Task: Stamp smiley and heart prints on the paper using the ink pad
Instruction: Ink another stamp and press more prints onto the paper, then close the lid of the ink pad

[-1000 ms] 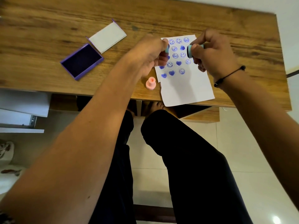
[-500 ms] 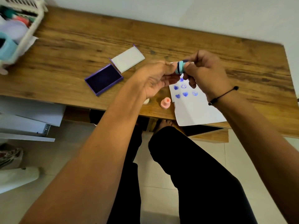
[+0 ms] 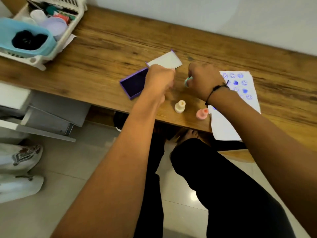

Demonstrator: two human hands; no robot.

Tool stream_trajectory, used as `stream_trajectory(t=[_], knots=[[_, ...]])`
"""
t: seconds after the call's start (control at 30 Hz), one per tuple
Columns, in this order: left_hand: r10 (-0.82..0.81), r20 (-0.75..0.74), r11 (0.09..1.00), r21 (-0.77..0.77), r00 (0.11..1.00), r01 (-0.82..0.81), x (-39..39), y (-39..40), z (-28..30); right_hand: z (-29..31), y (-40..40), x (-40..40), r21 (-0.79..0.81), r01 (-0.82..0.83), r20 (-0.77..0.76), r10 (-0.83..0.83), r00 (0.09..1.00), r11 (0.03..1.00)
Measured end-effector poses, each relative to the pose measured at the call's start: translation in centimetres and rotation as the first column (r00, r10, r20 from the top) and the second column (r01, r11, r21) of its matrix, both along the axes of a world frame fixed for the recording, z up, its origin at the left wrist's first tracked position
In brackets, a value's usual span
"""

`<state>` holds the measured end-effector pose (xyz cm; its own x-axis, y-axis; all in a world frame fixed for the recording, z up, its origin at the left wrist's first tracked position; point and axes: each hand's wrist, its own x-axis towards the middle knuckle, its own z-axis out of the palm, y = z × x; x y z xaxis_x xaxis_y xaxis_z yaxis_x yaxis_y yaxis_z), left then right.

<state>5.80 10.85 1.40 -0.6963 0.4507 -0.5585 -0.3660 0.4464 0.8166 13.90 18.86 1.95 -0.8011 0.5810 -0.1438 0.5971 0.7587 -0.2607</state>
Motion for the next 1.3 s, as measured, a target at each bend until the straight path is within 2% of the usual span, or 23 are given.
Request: stream_trajectory(t=[0.1, 0.17, 0.3, 0.33, 0.4, 0.5, 0.63, 0.8, 0.93, 1.0, 1.1, 1.2, 1.3], knots=[[0.124, 0.026, 0.989, 0.082, 0.992, -0.125, -1.5, -0.5, -0.3, -0.6, -0.4, -1.2, 0.110, -0.093, 0.180, 0.072, 0.981, 0.990], [0.162, 0.036, 0.981, 0.099, 0.986, -0.165, -2.2, -0.7, -0.5, 0.0, -0.1, -1.9, 0.132, -0.097, 0.226, 0.065, 0.972, 0.986], [0.244, 0.049, 0.964, 0.097, 0.968, -0.248, -3.4, -1.1, -0.9, 1.0, 2.0, -5.4, 0.140, 0.083, 0.003, -0.084, 0.996, 0.987], [0.250, 0.052, 0.962, 0.098, 0.967, -0.254, -3.6, -1.2, -1.0, 0.8, 2.6, -6.6, 0.125, 0.105, 0.001, -0.106, 0.994, 0.987], [0.273, 0.067, 0.955, 0.098, 0.960, -0.278, -4.0, -1.4, -1.3, -0.1, 3.4, -8.5, 0.090, 0.107, 0.092, -0.115, 0.989, 0.990], [0.376, 0.132, 0.910, 0.135, 0.917, -0.392, -4.5, -1.7, -1.5, -1.8, 4.4, -9.9, 0.033, 0.140, 0.194, -0.144, 0.970, 0.990], [0.370, 0.193, 0.902, 0.159, 0.909, -0.401, -4.8, -1.8, -1.7, -2.6, 5.2, -10.6, 0.024, 0.172, 0.143, -0.174, 0.974, 0.985], [0.386, 0.220, 0.891, 0.163, 0.896, -0.424, -4.7, -1.8, -1.4, -1.9, 5.4, -10.5, 0.122, 0.087, 0.156, -0.106, 0.982, 0.989], [0.365, 0.202, 0.897, 0.185, 0.909, -0.401, -4.4, -1.8, -0.5, 1.1, 5.1, -9.8, 0.288, 0.016, -0.039, -0.005, 0.999, 0.957], [0.281, 0.247, 0.912, 0.232, 0.928, -0.338, -4.1, -1.8, 0.4, 2.6, 3.7, -9.2, 0.417, -0.062, -0.122, 0.124, 0.985, 0.907], [0.129, 0.345, 0.908, 0.335, 0.930, -0.250, -4.1, -1.8, 1.0, 3.4, 0.6, -7.7, 0.542, -0.237, -0.151, 0.371, 0.916, 0.806], [0.081, 0.386, 0.895, 0.377, 0.919, -0.237, -4.2, -2.4, 1.4, 3.3, -1.4, -6.2, 0.532, -0.298, -0.254, 0.485, 0.837, 0.792], [0.060, 0.374, 0.896, 0.389, 0.926, -0.215, -4.3, -3.1, 1.2, 3.1, -2.8, -5.2, 0.442, -0.251, -0.495, 0.468, 0.732, 0.861]])
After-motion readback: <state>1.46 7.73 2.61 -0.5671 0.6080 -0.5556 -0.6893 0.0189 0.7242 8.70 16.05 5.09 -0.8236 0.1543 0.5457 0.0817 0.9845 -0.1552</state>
